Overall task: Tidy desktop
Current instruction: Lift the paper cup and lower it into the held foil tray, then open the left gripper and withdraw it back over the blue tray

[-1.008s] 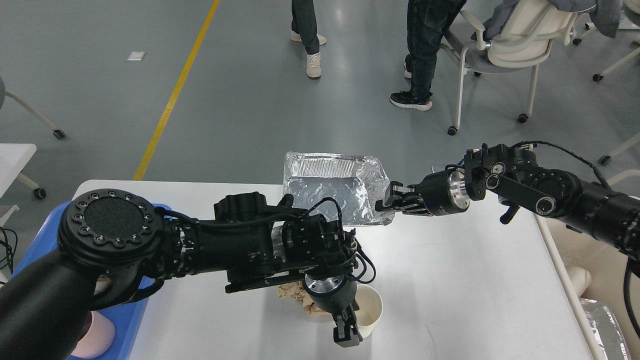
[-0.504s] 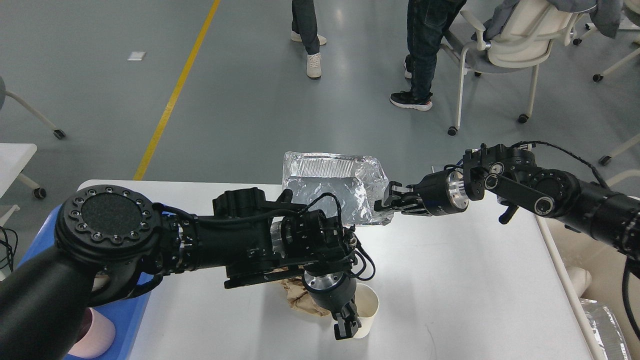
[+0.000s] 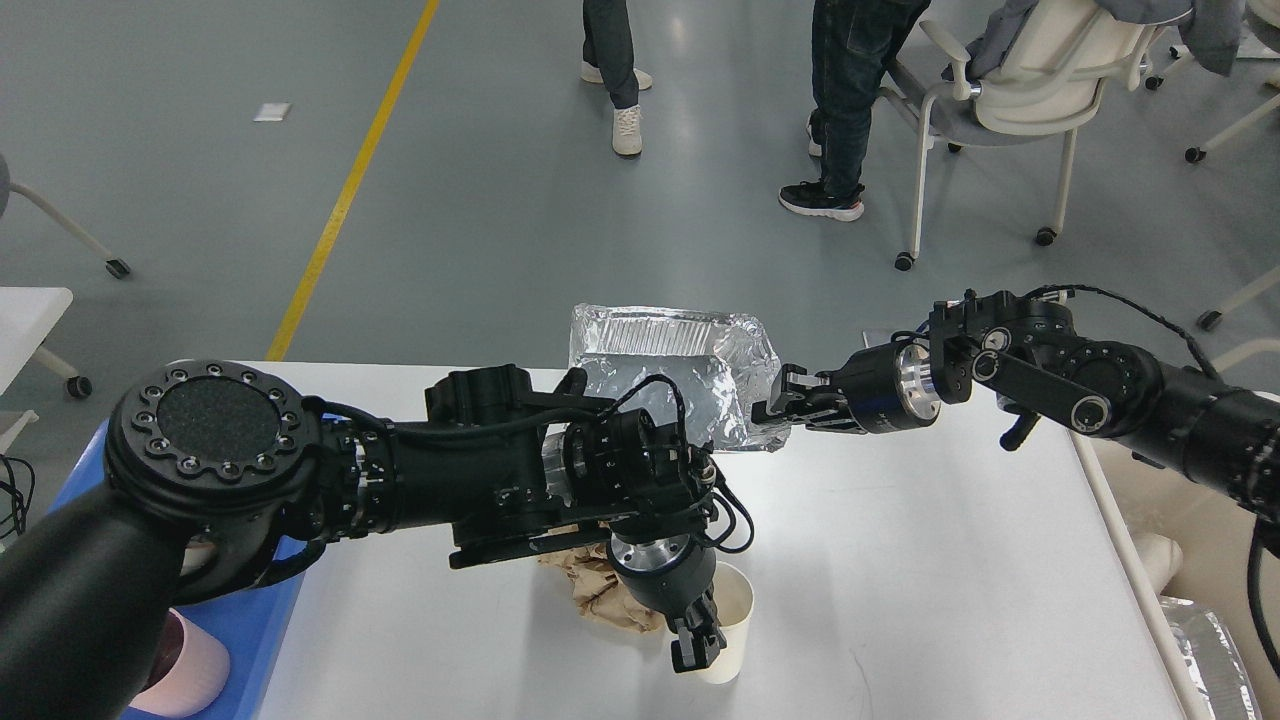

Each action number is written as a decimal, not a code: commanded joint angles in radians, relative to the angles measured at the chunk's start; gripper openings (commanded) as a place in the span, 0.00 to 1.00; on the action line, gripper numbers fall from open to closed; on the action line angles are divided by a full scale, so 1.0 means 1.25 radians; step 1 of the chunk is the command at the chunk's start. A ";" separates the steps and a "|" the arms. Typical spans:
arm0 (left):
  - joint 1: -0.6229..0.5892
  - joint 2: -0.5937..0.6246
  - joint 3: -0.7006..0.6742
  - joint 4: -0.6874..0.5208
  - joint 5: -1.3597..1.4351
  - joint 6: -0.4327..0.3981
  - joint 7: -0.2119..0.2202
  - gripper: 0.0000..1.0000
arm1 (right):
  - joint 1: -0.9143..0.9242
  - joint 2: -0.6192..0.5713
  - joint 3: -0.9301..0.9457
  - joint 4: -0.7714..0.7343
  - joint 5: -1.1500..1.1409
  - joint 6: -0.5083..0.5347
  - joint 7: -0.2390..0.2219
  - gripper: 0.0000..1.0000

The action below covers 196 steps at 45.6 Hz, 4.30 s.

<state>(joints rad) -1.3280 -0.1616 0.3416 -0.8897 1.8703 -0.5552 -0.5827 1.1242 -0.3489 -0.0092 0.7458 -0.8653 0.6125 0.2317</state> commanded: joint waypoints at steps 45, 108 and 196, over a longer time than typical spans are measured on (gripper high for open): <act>-0.143 0.096 -0.187 -0.161 -0.102 -0.072 -0.012 0.03 | -0.015 0.003 -0.009 -0.033 -0.004 -0.004 0.000 0.00; -0.257 0.485 -0.374 -0.272 -0.010 -0.163 -0.009 0.05 | -0.012 -0.001 -0.011 -0.053 -0.011 -0.002 -0.001 0.00; -0.144 0.142 -0.218 0.108 -0.048 0.112 0.103 0.91 | -0.008 -0.022 -0.009 -0.027 -0.010 0.002 0.002 0.00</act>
<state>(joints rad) -1.5050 0.0141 0.0721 -0.7556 1.8425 -0.4167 -0.4612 1.1153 -0.3772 -0.0214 0.7114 -0.8773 0.6151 0.2357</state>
